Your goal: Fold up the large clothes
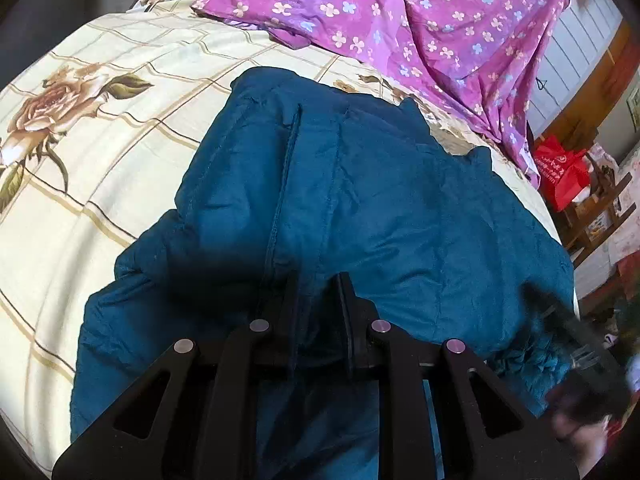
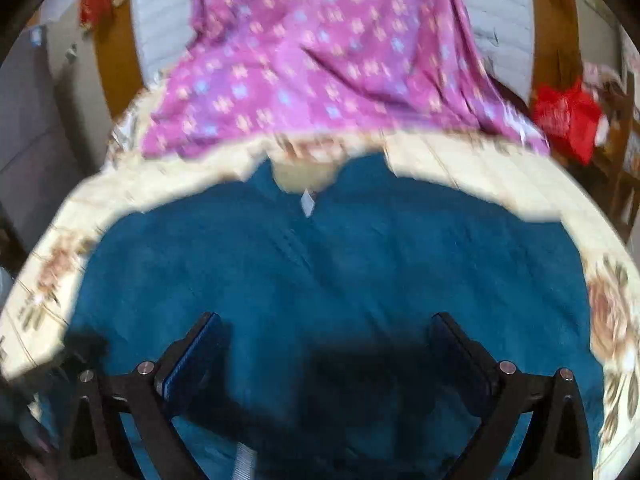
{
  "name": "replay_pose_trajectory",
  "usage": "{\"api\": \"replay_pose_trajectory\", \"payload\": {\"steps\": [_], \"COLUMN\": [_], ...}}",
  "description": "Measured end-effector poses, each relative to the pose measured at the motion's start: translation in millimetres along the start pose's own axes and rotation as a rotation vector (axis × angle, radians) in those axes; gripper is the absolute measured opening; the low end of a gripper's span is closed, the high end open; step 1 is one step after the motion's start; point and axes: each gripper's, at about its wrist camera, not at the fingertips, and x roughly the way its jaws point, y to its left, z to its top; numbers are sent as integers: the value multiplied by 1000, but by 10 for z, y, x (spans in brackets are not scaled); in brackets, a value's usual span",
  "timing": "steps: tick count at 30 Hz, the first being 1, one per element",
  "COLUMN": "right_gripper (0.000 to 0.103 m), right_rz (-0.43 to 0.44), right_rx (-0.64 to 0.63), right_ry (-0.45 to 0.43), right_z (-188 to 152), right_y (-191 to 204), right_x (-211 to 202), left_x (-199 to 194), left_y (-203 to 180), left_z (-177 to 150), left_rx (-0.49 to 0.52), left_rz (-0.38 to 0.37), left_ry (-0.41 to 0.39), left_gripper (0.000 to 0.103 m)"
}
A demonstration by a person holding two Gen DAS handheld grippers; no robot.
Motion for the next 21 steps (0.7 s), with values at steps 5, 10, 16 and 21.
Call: {"api": "replay_pose_trajectory", "payload": {"steps": [5,10,16,21], "right_gripper": [103,103,103,103], "right_rz": [35,31,10,22], "right_rx": [-19,-20,-36,-22], "right_ry": [-18,-27,-23,-27], "right_z": [-194,-207,-230,-231], "right_y": [-72,-65,-29,-58], "right_x": [155,170,176,178], "left_x": [35,34,21,-5], "left_y": [1,5,-45,-36], "left_z": [-21,-16,-29,-23], "left_rx": [1,-6,14,12], "left_rz": [1,4,28,24], "left_ry": [4,10,0,-11], "left_gripper": [16,16,16,16]}}
